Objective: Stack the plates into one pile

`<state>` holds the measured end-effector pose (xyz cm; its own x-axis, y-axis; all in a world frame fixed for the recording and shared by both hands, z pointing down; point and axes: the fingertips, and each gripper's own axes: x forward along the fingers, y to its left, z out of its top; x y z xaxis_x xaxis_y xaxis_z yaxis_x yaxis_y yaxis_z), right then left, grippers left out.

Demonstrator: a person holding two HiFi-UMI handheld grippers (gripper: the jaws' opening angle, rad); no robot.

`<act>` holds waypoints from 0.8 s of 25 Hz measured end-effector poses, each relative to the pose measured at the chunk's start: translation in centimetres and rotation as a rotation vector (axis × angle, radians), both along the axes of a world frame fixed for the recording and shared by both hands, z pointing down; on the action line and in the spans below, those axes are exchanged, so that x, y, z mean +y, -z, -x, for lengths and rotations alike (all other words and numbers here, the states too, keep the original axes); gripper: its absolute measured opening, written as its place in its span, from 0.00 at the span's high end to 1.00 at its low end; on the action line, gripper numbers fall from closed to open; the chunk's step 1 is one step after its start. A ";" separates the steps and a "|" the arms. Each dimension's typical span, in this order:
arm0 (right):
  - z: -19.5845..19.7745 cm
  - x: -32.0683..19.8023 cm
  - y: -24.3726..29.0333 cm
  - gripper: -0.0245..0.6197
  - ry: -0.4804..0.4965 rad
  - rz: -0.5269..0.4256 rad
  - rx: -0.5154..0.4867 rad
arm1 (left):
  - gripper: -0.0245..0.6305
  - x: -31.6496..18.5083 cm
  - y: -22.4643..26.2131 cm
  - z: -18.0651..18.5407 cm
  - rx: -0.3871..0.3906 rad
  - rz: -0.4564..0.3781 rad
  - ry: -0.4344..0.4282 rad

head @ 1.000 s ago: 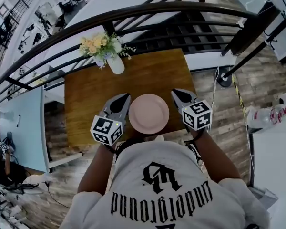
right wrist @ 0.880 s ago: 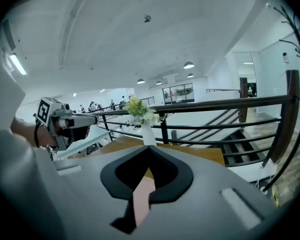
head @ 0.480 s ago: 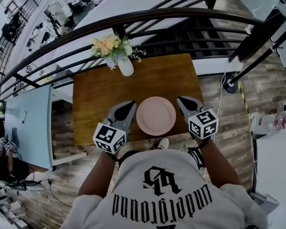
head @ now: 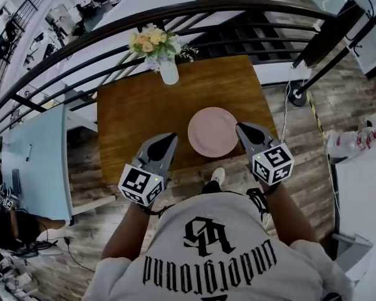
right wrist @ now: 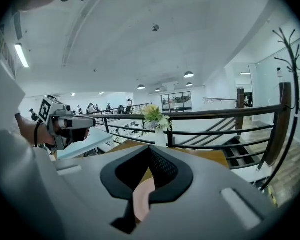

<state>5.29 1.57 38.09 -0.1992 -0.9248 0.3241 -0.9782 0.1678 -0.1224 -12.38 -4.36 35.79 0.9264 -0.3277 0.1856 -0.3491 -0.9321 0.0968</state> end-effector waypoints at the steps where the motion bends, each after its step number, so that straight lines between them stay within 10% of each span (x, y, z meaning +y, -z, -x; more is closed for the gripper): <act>1: 1.2 0.7 0.3 0.96 -0.005 -0.008 0.005 | 0.89 0.7 0.3 1.3 0.006 -0.003 -0.003; 20: 18.4 13.0 2.6 0.96 -0.091 -0.078 0.074 | 0.89 10.9 2.0 19.6 0.066 -0.027 -0.054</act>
<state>-13.15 14.60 35.54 -0.0915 -0.9610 0.2610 -0.9957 0.0840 -0.0398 -32.00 6.54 33.78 0.9526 -0.2814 0.1154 -0.2924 -0.9518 0.0928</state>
